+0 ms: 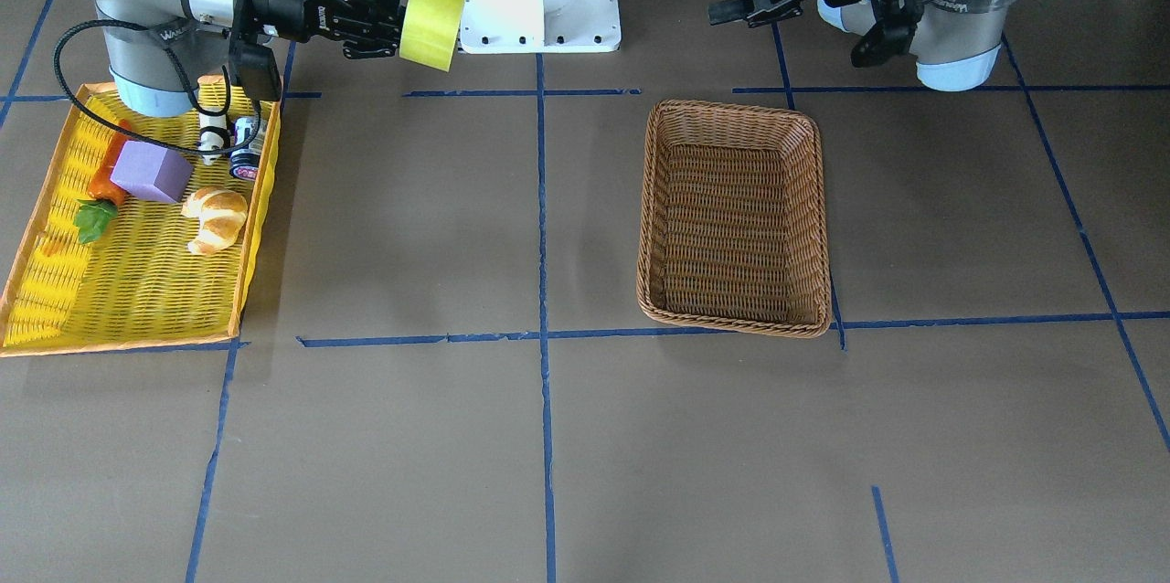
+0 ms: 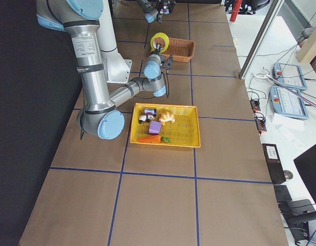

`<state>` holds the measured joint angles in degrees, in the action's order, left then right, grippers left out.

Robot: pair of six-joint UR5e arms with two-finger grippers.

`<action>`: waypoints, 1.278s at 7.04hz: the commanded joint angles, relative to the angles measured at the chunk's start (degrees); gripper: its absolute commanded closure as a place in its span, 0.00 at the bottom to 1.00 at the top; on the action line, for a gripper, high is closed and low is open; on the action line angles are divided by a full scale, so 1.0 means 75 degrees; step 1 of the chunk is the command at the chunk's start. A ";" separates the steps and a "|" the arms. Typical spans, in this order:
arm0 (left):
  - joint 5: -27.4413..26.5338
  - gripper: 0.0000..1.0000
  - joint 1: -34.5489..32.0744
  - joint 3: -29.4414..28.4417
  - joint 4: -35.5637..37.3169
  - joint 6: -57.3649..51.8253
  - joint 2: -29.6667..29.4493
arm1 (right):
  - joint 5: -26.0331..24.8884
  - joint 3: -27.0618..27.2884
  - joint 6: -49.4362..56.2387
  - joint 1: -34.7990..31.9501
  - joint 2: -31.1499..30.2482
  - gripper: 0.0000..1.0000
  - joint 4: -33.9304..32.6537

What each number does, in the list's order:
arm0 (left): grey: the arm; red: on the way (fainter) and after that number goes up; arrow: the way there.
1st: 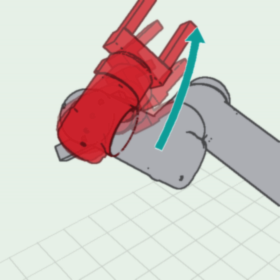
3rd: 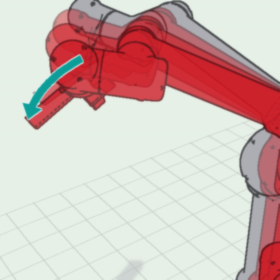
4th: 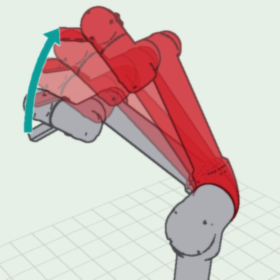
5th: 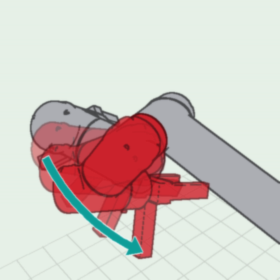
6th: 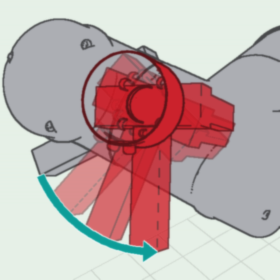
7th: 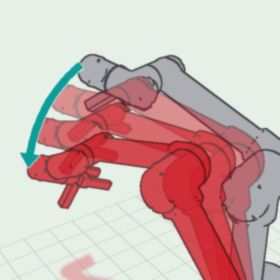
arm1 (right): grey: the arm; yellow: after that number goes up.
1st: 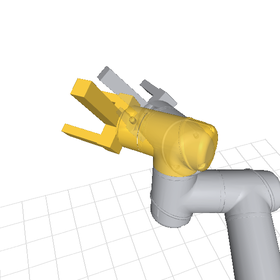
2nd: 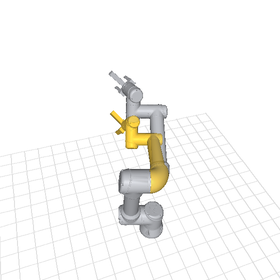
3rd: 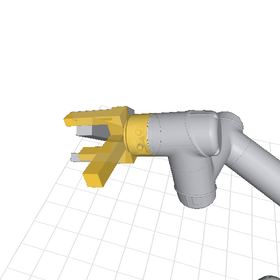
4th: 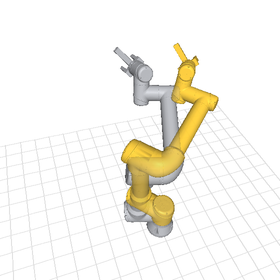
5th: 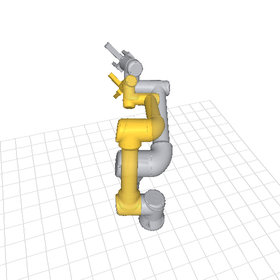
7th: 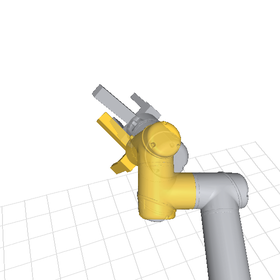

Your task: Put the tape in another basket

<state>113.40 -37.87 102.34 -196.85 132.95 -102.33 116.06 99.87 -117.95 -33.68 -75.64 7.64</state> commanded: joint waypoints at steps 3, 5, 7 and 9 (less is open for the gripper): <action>-0.0856 0.00 0.1143 -0.0098 0.0043 -0.0031 -0.0909 | -0.0006 0.0078 -0.0046 0.0691 0.0253 0.98 0.0024; -0.1183 0.00 0.1404 -0.0110 0.0055 -0.0031 -0.1051 | -0.0018 0.0078 -0.0035 0.0962 0.0299 0.98 0.0024; -0.1665 0.00 0.1966 -0.0203 0.0102 -0.0090 -0.1343 | -0.0053 0.0078 -0.0046 0.1207 0.0464 0.98 0.0012; -0.1690 0.00 0.1980 -0.0215 0.0114 -0.0078 -0.1356 | -0.0495 0.0055 -0.0046 0.1558 0.0475 0.98 0.0012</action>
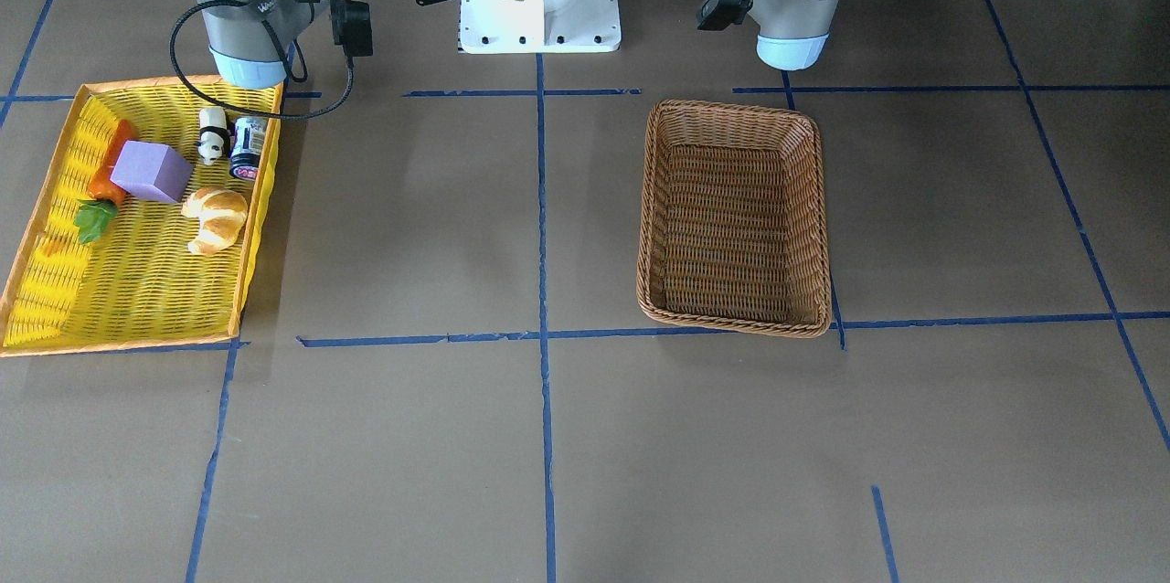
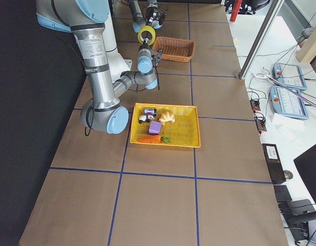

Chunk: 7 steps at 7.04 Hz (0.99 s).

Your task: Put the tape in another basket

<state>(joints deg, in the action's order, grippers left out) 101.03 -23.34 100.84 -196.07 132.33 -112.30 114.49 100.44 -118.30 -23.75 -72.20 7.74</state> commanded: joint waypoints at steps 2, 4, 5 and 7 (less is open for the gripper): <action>-0.0111 0.00 0.0100 -0.0039 0.0010 0.0004 -0.0085 | -0.0359 -0.0032 0.0011 0.0353 0.0052 0.98 -0.0012; -0.0311 0.00 0.0275 -0.0051 0.0010 -0.0007 -0.0108 | -0.0720 -0.0067 0.0035 0.0703 0.0215 0.98 -0.0024; -0.0311 0.00 0.0311 -0.0074 0.0010 -0.0007 -0.0109 | -0.0896 -0.0091 0.0035 0.0833 0.0320 0.98 -0.0059; -0.0311 0.00 0.0311 -0.0109 0.0033 -0.0007 -0.0191 | -0.0933 -0.0126 0.0047 0.0881 0.0333 0.98 -0.0083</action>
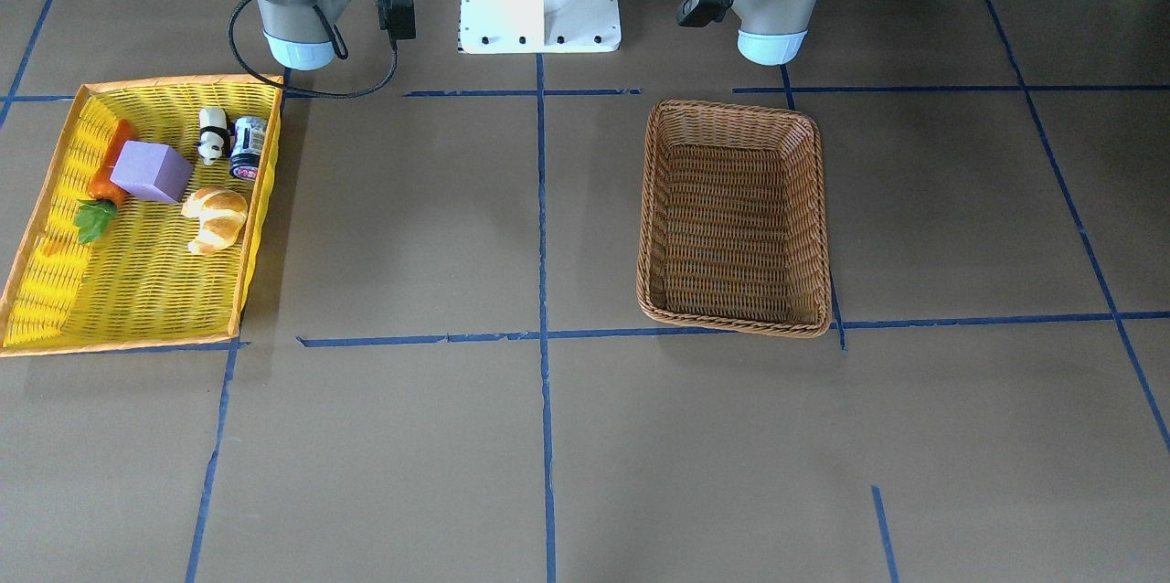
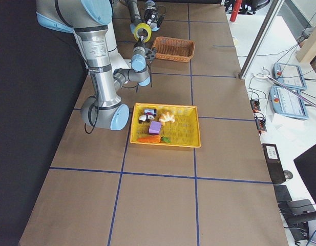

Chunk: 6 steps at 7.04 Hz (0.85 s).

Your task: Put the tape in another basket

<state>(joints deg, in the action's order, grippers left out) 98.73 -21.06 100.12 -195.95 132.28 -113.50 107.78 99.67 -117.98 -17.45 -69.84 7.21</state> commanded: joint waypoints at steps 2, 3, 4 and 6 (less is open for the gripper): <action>-0.0004 0.00 0.0008 -0.0001 0.0052 0.0023 -0.0030 | -0.0039 -0.0059 0.0005 0.0030 0.0019 0.98 0.0012; -0.0004 0.00 0.0008 -0.0001 0.0052 0.0035 -0.0030 | -0.0050 -0.0093 0.0016 0.0030 0.0019 0.98 0.0012; -0.0015 0.00 0.0019 -0.0001 0.0052 0.0035 -0.0042 | -0.0051 -0.0094 0.0005 0.0030 0.0019 0.98 0.0024; -0.0015 0.00 0.0077 -0.0001 0.0064 0.0035 -0.0054 | -0.0190 -0.0094 0.0016 0.0042 0.0031 0.98 0.0024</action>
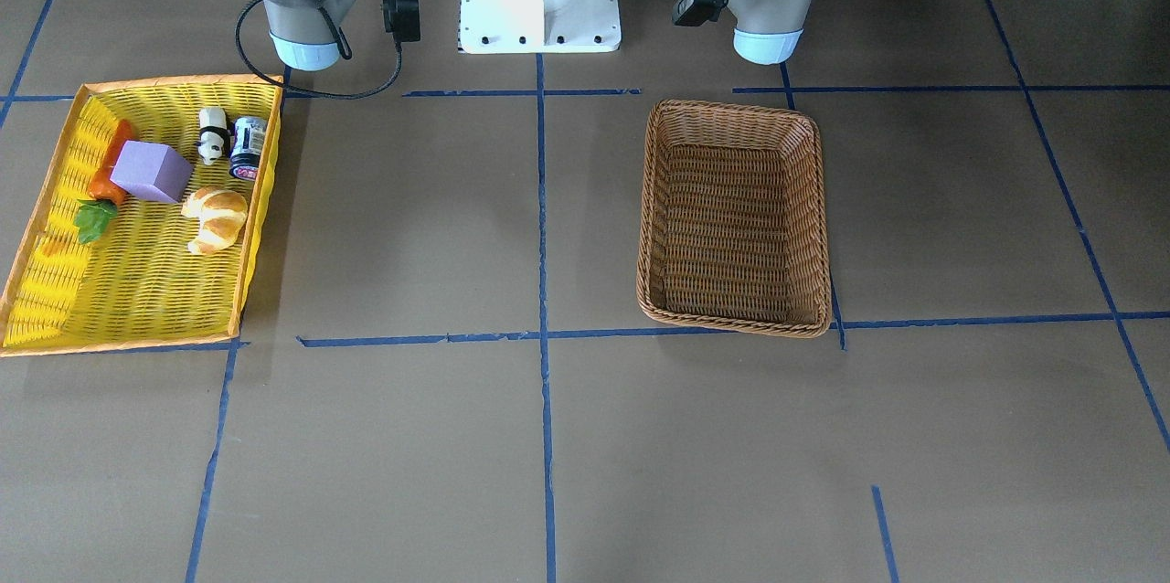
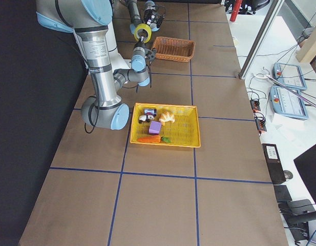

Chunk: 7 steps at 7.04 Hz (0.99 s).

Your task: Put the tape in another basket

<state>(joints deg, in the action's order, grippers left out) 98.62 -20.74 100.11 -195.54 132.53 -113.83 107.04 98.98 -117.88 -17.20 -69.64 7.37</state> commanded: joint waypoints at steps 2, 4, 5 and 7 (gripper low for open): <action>-0.0001 0.05 0.0093 0.0000 -0.0003 0.0001 -0.0010 | -0.0093 -0.0014 0.0003 0.0008 -0.0008 0.98 0.0001; -0.0001 0.20 0.0094 0.0000 -0.0003 -0.0011 -0.0010 | -0.0151 -0.0061 0.0003 0.0008 -0.0008 0.97 0.0025; -0.0001 0.23 0.0094 0.0000 -0.0003 -0.0023 -0.0010 | -0.0209 -0.0061 -0.0009 0.0008 -0.0008 0.97 0.0025; -0.0013 0.33 0.0105 -0.0012 -0.0003 -0.0035 -0.0010 | -0.0384 -0.0038 -0.0009 0.0019 -0.0008 0.96 0.0037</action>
<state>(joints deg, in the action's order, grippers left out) 98.59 -20.01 100.05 -195.56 132.32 -113.91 105.16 98.57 -117.90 -17.10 -69.70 7.61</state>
